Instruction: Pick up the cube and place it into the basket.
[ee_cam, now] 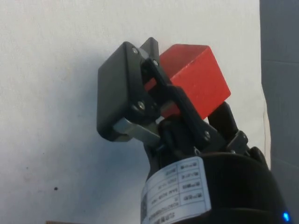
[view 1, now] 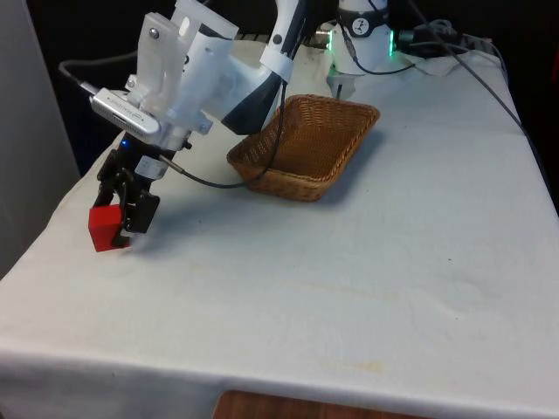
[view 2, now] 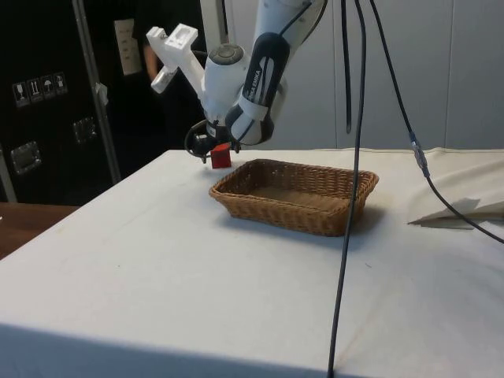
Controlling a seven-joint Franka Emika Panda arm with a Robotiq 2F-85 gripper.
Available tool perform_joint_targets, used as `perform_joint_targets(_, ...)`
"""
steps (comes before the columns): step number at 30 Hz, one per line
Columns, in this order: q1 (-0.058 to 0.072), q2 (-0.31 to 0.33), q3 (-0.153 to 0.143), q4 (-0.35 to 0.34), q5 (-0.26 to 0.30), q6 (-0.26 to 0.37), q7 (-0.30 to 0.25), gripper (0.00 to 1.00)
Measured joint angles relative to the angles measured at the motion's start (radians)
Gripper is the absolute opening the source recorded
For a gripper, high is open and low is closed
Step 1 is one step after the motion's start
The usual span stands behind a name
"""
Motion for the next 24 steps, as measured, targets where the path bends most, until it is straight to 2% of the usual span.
perform_joint_targets(1, 0.0, 0.0, 0.0, 0.001, 0.0, 0.0, 0.002, 0.9)
perform_joint_targets(2, 0.0, 0.001, 0.0, 0.002, 0.0, 0.0, 0.003, 0.8)
perform_joint_targets(5, 0.0, 0.003, 0.0, 0.004, 0.0, 0.0, 0.008, 0.46)
perform_joint_targets(6, 0.0, 0.003, 0.0, 0.004, 0.0, 0.0, 0.009, 0.25)
perform_joint_targets(8, 0.0, 0.004, 0.0, 0.005, 0.0, 0.0, 0.01, 0.05)
perform_joint_targets(20, 0.0, 0.004, -0.002, 0.01, 0.0, 0.0, 0.012, 0.03)
perform_joint_targets(24, 0.002, -0.019, -0.007, 0.005, 0.0, -0.006, 0.009, 0.03)
